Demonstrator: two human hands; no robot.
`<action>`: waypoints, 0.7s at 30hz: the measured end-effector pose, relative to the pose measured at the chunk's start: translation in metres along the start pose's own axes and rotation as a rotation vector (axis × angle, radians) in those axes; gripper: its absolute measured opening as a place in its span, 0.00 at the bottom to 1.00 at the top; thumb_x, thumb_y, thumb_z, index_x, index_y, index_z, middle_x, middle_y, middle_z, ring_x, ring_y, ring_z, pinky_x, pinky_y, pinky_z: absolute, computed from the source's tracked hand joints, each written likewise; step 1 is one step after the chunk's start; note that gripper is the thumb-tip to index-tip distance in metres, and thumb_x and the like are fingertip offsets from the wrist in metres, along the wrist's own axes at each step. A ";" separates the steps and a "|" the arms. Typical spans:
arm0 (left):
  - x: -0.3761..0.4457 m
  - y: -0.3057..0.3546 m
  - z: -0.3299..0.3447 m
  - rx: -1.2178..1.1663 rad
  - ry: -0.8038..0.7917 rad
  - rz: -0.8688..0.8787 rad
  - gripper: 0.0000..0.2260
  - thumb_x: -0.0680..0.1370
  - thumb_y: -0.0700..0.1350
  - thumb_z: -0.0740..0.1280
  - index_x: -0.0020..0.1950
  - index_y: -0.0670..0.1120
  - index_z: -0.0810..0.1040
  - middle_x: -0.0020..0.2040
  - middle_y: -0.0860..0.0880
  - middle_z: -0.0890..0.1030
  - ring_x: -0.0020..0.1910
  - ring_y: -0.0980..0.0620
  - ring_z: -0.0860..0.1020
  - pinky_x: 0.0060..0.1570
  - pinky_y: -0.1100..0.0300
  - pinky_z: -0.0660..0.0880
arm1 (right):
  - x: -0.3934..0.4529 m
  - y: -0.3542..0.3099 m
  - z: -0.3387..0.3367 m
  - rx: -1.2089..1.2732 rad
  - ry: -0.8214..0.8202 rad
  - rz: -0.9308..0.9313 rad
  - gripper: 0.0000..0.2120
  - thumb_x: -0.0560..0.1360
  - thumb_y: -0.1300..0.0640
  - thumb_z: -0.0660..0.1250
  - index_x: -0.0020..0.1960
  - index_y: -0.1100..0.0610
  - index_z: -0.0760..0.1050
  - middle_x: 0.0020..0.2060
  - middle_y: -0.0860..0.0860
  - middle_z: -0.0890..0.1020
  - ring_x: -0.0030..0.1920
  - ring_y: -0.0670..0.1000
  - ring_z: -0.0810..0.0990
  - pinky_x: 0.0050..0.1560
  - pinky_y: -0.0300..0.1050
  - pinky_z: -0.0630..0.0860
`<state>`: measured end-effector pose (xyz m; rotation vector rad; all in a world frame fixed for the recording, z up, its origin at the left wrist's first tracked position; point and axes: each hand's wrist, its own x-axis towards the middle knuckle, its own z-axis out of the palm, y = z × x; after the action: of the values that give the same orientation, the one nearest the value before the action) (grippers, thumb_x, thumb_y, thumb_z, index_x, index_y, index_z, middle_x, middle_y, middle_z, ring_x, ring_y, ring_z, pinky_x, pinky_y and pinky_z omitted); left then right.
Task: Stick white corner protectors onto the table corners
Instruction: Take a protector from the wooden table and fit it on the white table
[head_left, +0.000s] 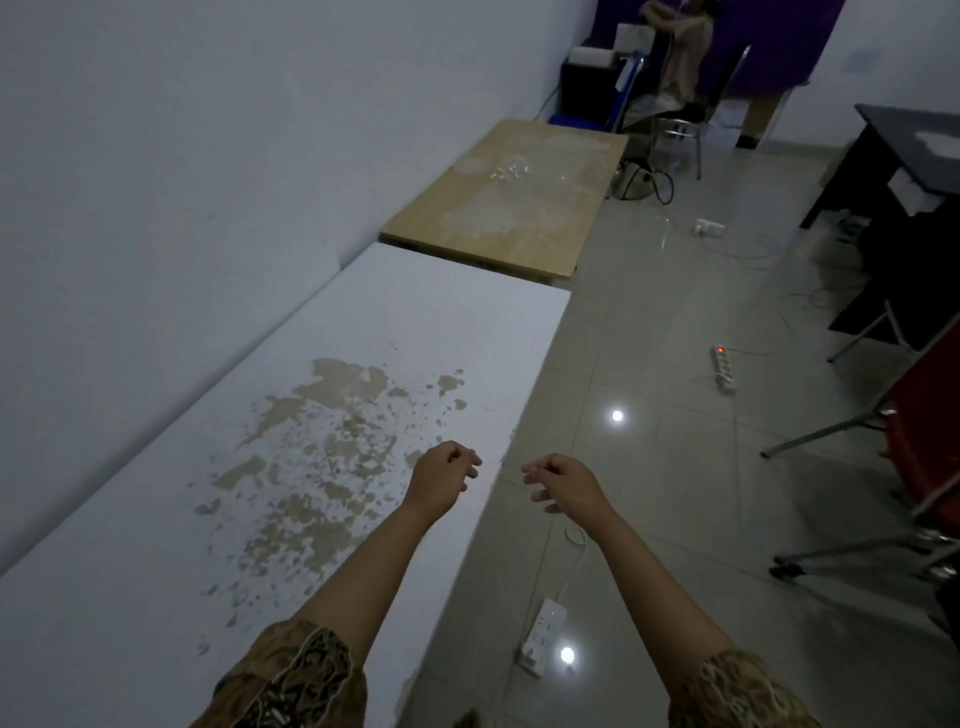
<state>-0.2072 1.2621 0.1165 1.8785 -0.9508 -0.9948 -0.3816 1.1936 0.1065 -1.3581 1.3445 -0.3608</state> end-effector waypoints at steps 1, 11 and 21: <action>0.009 0.002 -0.005 -0.003 0.005 0.005 0.11 0.81 0.43 0.58 0.47 0.41 0.78 0.40 0.50 0.78 0.35 0.57 0.74 0.31 0.70 0.68 | 0.006 -0.004 0.001 0.008 0.001 0.001 0.10 0.79 0.59 0.60 0.53 0.58 0.79 0.50 0.53 0.83 0.39 0.49 0.79 0.37 0.40 0.74; 0.080 0.043 0.006 -0.029 -0.047 0.062 0.11 0.81 0.42 0.58 0.48 0.39 0.79 0.40 0.50 0.78 0.34 0.57 0.74 0.26 0.75 0.68 | 0.054 -0.033 -0.033 0.055 0.065 -0.021 0.09 0.79 0.61 0.60 0.54 0.58 0.79 0.48 0.52 0.82 0.39 0.50 0.78 0.37 0.40 0.74; 0.173 0.105 0.076 0.014 -0.157 0.113 0.10 0.79 0.41 0.59 0.46 0.41 0.79 0.39 0.50 0.79 0.34 0.55 0.74 0.32 0.68 0.71 | 0.135 -0.055 -0.115 0.096 0.148 -0.047 0.09 0.79 0.60 0.60 0.54 0.57 0.79 0.49 0.53 0.83 0.41 0.51 0.80 0.38 0.39 0.75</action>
<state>-0.2286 1.0479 0.1310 1.7563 -1.1458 -1.0816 -0.4086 1.0112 0.1254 -1.3048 1.4000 -0.5603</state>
